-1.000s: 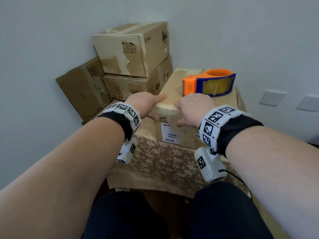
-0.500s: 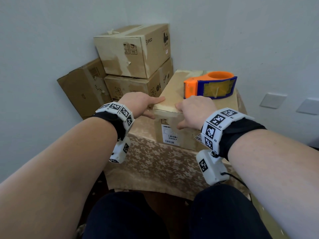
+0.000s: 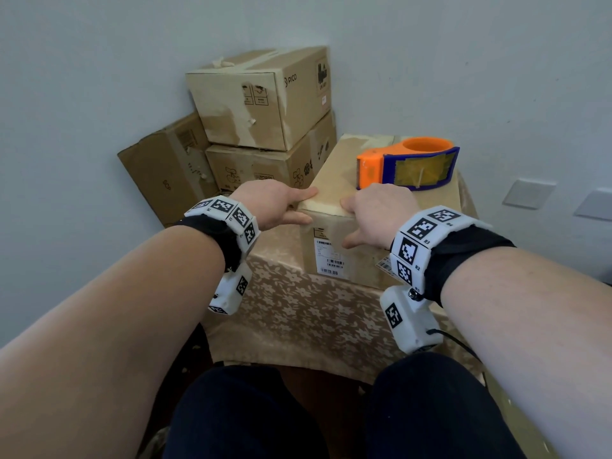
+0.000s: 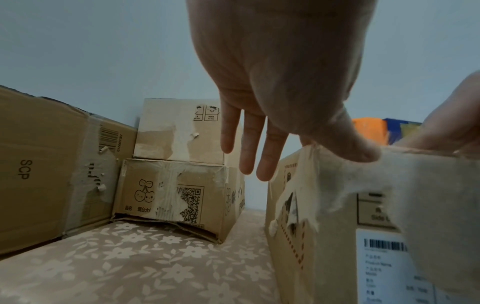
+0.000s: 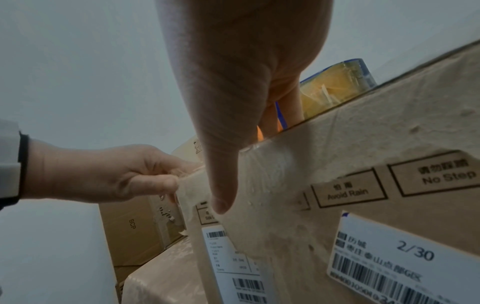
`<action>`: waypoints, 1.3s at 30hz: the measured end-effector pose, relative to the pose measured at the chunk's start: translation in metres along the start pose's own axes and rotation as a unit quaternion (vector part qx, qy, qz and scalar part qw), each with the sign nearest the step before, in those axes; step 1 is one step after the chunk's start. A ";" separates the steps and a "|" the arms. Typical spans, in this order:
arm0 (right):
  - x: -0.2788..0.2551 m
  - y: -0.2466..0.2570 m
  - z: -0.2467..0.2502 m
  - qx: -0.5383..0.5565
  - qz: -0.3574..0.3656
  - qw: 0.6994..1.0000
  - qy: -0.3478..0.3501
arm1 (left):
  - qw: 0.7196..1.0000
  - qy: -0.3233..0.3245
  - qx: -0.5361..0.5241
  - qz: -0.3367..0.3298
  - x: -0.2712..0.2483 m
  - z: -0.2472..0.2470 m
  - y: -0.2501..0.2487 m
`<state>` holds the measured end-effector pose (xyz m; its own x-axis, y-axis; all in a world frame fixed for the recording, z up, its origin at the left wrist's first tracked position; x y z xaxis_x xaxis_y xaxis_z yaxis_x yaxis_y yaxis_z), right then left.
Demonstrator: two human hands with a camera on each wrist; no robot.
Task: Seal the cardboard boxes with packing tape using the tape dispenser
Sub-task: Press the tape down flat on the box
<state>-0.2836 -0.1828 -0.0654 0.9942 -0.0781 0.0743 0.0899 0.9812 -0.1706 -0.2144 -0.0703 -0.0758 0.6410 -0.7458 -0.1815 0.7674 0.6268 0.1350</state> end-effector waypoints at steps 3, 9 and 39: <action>-0.002 -0.001 0.003 0.005 0.007 1.000 -0.003 | 0.993 -0.030 -0.115 0.012 0.001 0.006 0.001; -0.003 -0.006 0.004 0.063 0.007 0.998 -0.025 | 0.962 -0.065 -0.265 0.033 0.007 0.005 0.004; -0.038 -0.042 -0.003 0.037 -0.040 0.998 0.033 | 0.926 -0.113 -0.359 -0.013 -0.018 0.002 -0.062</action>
<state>-0.3251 -0.2217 -0.0645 0.9859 -0.1660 0.0189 0.1671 0.9814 -0.0944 -0.2736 -0.0965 -0.0785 0.6713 -0.7399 0.0444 0.6280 0.5359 -0.5642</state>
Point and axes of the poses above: each hand's wrist, its own x-axis towards the middle knuckle, its own z-axis out of the back of the hand, y = z × x, the point moved 9 cm from there along x, towards the middle knuckle, and after that the axes turned 8 degrees about -z, right-handed, at the moved point
